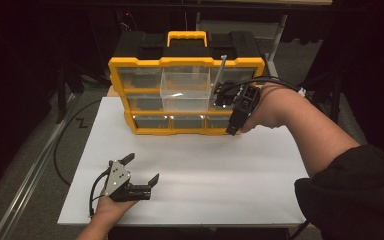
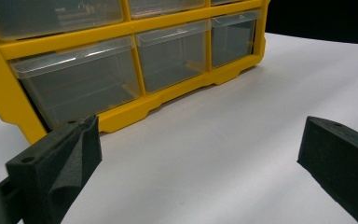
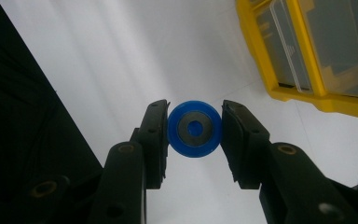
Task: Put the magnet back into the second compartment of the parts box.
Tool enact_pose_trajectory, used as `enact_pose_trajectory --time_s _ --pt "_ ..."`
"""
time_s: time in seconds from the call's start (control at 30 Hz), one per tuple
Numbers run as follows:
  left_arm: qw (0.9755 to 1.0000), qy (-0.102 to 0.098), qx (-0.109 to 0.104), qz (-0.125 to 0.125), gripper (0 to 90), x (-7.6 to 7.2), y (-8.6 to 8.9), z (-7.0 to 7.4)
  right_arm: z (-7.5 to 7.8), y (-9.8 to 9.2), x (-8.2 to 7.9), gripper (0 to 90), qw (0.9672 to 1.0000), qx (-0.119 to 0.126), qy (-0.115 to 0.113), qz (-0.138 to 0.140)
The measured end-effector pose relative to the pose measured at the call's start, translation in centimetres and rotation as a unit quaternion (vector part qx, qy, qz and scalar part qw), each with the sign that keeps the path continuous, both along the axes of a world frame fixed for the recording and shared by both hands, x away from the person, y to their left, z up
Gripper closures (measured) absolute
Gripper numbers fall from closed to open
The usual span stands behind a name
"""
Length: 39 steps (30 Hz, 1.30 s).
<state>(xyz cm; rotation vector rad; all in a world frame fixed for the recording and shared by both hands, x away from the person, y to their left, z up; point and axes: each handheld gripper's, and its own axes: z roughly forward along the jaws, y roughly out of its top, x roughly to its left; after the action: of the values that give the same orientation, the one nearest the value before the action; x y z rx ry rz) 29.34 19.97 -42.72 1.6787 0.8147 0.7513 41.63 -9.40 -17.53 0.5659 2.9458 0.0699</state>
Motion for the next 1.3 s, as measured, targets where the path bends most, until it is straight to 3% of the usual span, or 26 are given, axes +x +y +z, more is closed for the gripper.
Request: enact_pose_trajectory --time_s 1.3 --pt "1.0000 0.000 -0.001 -0.001 0.1 0.0 0.1 0.0 4.7 2.1 1.3 64.8 0.9998 -0.006 -0.014 0.013"
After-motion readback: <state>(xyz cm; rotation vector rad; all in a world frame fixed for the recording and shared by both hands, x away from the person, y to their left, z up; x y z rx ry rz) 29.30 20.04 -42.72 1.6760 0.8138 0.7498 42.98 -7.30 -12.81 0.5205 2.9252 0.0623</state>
